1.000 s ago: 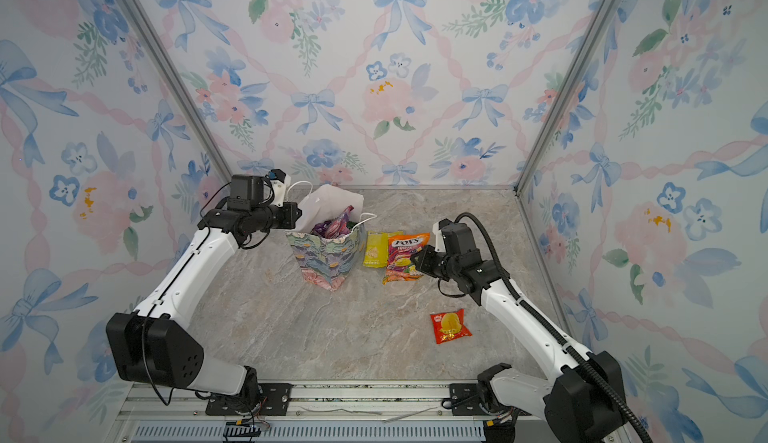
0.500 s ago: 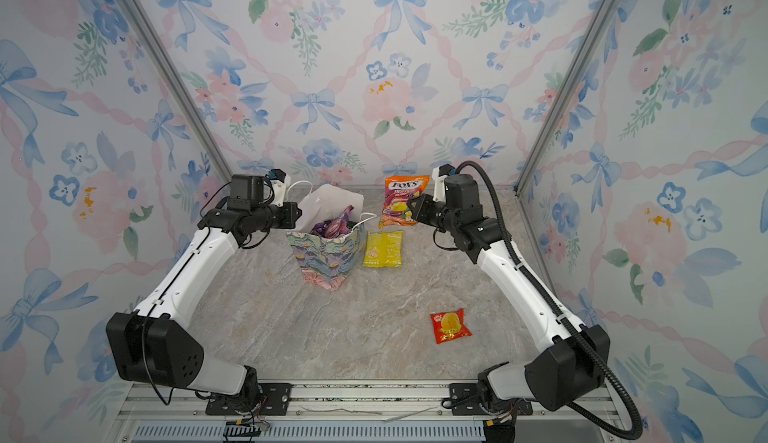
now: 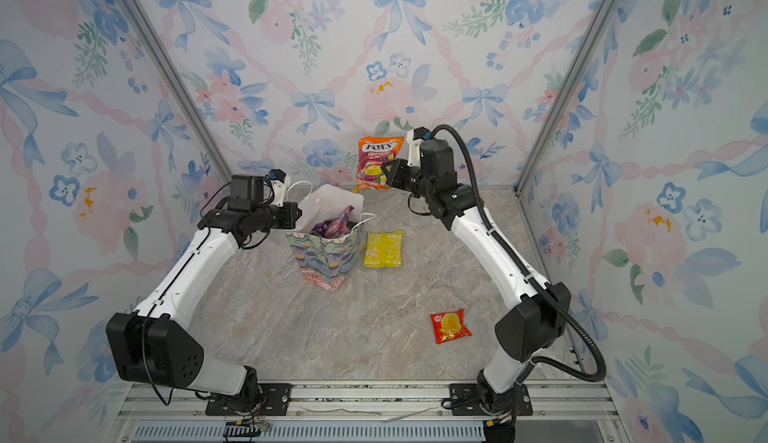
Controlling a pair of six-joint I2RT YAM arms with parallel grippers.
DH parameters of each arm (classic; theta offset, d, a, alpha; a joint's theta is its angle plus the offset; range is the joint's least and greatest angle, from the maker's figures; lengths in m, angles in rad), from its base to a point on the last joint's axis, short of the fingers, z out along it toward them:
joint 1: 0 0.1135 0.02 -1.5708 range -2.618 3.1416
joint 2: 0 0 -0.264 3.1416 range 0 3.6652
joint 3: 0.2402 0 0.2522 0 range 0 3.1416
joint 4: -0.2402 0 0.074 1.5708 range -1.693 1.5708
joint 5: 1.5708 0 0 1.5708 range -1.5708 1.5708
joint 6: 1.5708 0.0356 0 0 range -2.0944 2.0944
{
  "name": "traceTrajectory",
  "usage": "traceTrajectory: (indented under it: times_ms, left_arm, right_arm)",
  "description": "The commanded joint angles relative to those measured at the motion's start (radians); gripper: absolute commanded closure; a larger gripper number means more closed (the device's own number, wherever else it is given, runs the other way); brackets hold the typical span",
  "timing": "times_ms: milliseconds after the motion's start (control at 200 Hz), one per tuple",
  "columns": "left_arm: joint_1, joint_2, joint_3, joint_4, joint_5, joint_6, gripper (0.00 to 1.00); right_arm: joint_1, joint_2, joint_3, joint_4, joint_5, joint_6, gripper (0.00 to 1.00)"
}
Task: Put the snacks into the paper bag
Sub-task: 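Carry the orange packet with the right gripper over the bag opening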
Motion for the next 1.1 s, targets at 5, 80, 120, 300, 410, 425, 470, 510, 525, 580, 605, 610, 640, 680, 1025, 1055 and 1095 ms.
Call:
traceTrajectory:
  times_ms: [5, 80, 120, 300, 410, 425, 470, 510, 525, 580, 605, 610, 640, 680, 1025, 1055, 1095]
  left_arm:
    - [0.006, 0.001, -0.017, -0.031, -0.002, 0.017, 1.0]
    - [0.007, -0.003, -0.018, -0.03, -0.007, 0.016, 1.0]
    - [0.006, -0.001, -0.018, -0.031, -0.009, 0.016, 1.0]
    - [0.006, 0.0, -0.017, -0.031, -0.003, 0.016, 1.0]
    - [0.008, 0.001, -0.016, -0.031, -0.002, 0.016, 1.0]
    - [0.007, 0.001, -0.016, -0.031, -0.001, 0.016, 1.0]
    - [0.007, 0.0, -0.016, -0.031, -0.002, 0.017, 1.0]
    - [0.008, -0.001, -0.018, -0.031, -0.004, 0.017, 1.0]
    - [0.007, -0.001, -0.018, -0.031, -0.006, 0.017, 1.0]
    - [0.007, 0.001, -0.018, -0.031, -0.006, 0.017, 1.0]
    - [0.007, 0.001, -0.017, -0.031, -0.003, 0.016, 1.0]
    - [0.007, 0.001, -0.017, -0.031, -0.004, 0.016, 1.0]
    - [0.007, 0.001, -0.016, -0.031, -0.001, 0.016, 1.0]
    - [0.007, 0.001, -0.016, -0.031, -0.002, 0.015, 1.0]
    - [0.007, -0.003, -0.017, -0.031, -0.005, 0.016, 1.0]
    - [0.007, -0.002, -0.018, -0.031, -0.007, 0.017, 1.0]
    - [0.007, -0.002, -0.018, -0.031, -0.007, 0.016, 1.0]
  right_arm:
    - [0.054, 0.052, 0.114, -0.001, 0.013, -0.035, 1.0]
    - [0.085, 0.084, 0.142, -0.01, 0.012, -0.035, 1.0]
    - [0.1, 0.093, 0.145, -0.01, 0.014, -0.034, 1.0]
    - [0.165, 0.092, 0.082, 0.018, 0.018, -0.017, 1.0]
    - [0.19, 0.062, 0.002, 0.055, 0.029, 0.002, 1.0]
    - [0.193, 0.056, -0.011, 0.064, 0.029, 0.005, 1.0]
    - [0.199, 0.039, -0.044, 0.082, 0.037, 0.016, 1.0]
    - [0.203, 0.025, -0.077, 0.096, 0.043, 0.018, 1.0]
    - [0.206, 0.018, -0.087, 0.101, 0.046, 0.018, 1.0]
    - [0.21, -0.001, -0.121, 0.111, 0.056, 0.018, 1.0]
    - [0.212, -0.009, -0.136, 0.118, 0.059, 0.044, 1.0]
    - [0.213, -0.011, -0.14, 0.12, 0.06, 0.046, 1.0]
    - [0.215, -0.021, -0.158, 0.13, 0.062, 0.053, 1.0]
    - [0.216, -0.032, -0.179, 0.139, 0.066, 0.06, 1.0]
    - [0.248, -0.06, -0.273, 0.182, 0.075, 0.097, 1.0]
    - [0.25, -0.059, -0.276, 0.182, 0.074, 0.097, 1.0]
    - [0.255, -0.06, -0.282, 0.184, 0.074, 0.103, 1.0]
